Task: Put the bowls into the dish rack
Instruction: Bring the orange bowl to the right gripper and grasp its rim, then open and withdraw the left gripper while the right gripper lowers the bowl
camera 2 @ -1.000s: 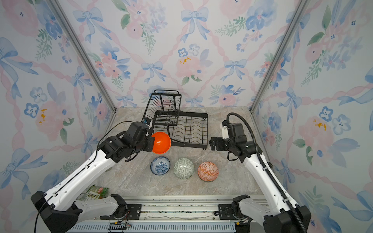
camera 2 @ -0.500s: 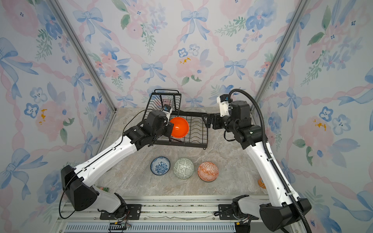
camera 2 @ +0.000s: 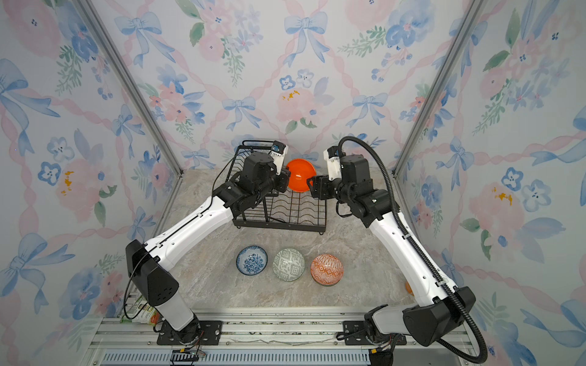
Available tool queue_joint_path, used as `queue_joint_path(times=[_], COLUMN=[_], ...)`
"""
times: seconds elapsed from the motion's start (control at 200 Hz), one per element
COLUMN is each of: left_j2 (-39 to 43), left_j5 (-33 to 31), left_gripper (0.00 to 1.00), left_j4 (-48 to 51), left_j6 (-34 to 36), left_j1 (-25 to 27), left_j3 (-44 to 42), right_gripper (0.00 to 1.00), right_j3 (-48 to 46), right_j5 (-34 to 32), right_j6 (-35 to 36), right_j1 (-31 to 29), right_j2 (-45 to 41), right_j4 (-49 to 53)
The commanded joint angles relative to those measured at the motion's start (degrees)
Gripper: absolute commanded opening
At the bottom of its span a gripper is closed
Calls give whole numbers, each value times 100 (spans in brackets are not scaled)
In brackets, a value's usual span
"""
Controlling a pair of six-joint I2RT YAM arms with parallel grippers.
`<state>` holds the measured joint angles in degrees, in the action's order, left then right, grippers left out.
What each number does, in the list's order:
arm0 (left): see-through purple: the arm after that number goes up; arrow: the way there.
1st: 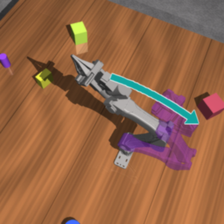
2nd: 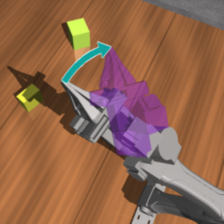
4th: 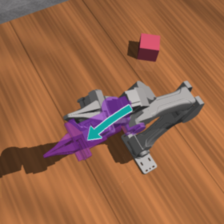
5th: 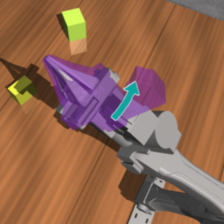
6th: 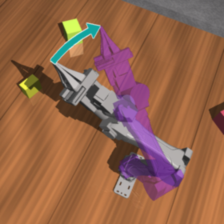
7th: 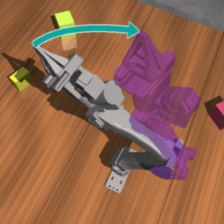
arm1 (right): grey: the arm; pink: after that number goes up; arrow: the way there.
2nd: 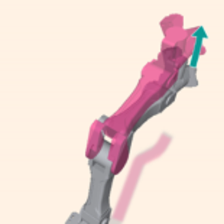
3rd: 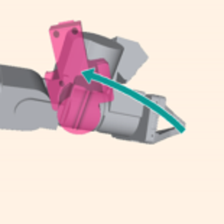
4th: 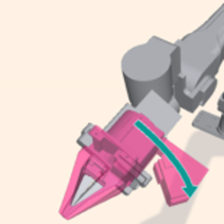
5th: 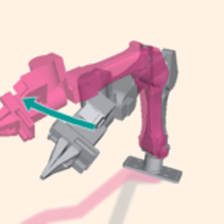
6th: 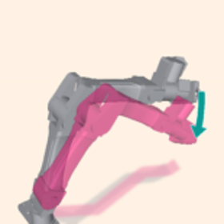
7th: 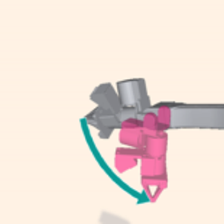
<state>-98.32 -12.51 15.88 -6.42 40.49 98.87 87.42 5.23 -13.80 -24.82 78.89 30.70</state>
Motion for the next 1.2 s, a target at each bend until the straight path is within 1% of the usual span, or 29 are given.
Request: queue_joint_path(times=[0.0,0.03,0.14,0.22,0.355,0.415,0.48,0.6,0.66,0.665,0.675,0.705,0.725,0.785,0.805,0.825,0.84,0.89,0.945,1.005,1.075,1.195], left_j2=[-59,-74,-132,-177,-244,-272,-293,-314,-284,-280,-267,-222,-169,-10,46,117,171,347,636,1005,1483,2357], left_j5=[145,158,226,276,282,298,320,368,316,305,279,215,176,63,47,35,26,14,171,486,910,970], left_gripper=[0,0,0,0,0,0,0,0,0,1,6,32,46,79,89,96,98,98,98,98,98,98], left_j4=[-357,-383,-443,-464,-471,-476,-481,-481,-474,-469,-467,-456,-454,-367,-323,-264,-214,-64,39,86,125,190], left_j6=[53,45,19,6,26,18,10,33,156,166,197,307,390,595,641,693,716,736,709,615,385,90], left_j1=[29,29,47,75,130,143,152,152,144,144,143,133,122,54,12,-30,-66,-223,-424,-695,-1045,-1418], left_j3=[176,184,203,229,247,247,238,203,194,190,186,166,146,125,119,115,108,21,-219,-604,-1105,-2021], right_gripper=[61,58,54,48,26,12,0,0,0,0,0,0,0,0,0,0,0,0,0,0,0,0], right_j3=[164,181,258,267,222,227,225,178,150,147,145,129,112,62,43,11,-21,-181,-430,-738,-1045,-1424], right_j5=[-440,-467,-519,-596,-773,-815,-879,-973,-1012,-1023,-1035,-1061,-1083,-1125,-1133,-1141,-1139,-1187,-1282,-1456,-1480,-1572], right_j6=[-103,-126,-205,-252,-260,-263,-254,-171,-96,-87,-63,15,77,269,343,422,484,745,1089,1426,1774,2326], right_j1=[-32,-35,-34,-55,-91,-93,-106,-128,-127,-128,-124,-128,-122,-77,-57,-37,-19,29,46,61,100,96], right_j2=[180,230,415,510,557,573,583,561,549,548,550,540,532,538,547,556,559,557,549,557,611,807], right_j4=[-313,-356,-446,-520,-661,-690,-705,-758,-775,-775,-782,-791,-813,-874,-894,-955,-1007,-1219,-1600,-2087,-2640,-3567])
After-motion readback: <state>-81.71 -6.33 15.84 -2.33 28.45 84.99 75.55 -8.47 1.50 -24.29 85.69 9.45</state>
